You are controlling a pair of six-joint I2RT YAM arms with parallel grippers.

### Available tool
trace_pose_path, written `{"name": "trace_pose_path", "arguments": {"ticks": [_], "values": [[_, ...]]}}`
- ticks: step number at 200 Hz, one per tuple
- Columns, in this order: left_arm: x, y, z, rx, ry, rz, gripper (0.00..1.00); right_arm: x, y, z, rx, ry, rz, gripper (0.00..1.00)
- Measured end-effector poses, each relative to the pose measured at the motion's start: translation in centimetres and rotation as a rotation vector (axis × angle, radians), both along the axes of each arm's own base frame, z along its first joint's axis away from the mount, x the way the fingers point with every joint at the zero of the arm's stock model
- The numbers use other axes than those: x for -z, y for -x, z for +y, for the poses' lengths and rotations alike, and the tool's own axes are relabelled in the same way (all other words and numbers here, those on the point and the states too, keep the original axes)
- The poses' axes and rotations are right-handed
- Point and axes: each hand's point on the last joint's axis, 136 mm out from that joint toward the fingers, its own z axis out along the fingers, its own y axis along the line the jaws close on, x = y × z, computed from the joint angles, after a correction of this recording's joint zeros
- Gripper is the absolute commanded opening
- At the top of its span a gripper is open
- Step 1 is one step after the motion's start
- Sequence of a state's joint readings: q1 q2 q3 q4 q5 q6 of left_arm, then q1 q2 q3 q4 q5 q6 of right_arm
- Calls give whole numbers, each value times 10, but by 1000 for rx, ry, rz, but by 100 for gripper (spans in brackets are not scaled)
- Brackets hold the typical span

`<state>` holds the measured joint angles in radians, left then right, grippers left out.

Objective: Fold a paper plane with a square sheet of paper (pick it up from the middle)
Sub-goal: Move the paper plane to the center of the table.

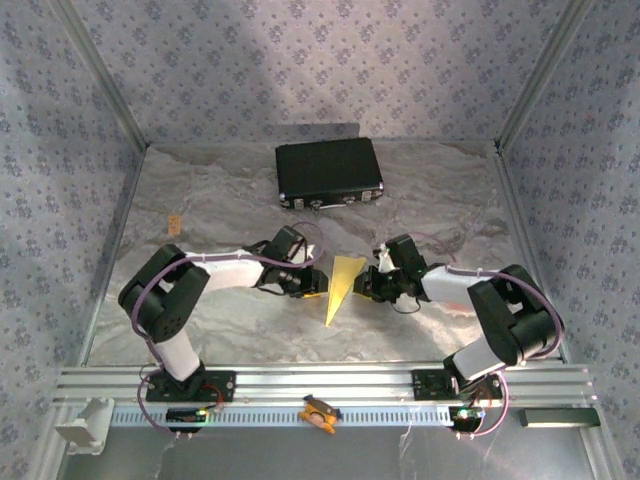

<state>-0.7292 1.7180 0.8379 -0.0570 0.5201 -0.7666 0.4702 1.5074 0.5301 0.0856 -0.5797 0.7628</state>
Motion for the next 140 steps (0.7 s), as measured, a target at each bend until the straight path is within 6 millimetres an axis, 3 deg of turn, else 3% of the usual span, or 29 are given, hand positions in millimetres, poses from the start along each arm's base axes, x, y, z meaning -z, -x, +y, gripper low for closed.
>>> {"name": "trace_pose_path", "arguments": {"ticks": [73,140], "values": [[7,8,-9,37,9,41,24,4,4,14,-45,-24,17,21],[11,10,-17,56,12,50,22,4,4,16,-50,-31,16,20]]}}
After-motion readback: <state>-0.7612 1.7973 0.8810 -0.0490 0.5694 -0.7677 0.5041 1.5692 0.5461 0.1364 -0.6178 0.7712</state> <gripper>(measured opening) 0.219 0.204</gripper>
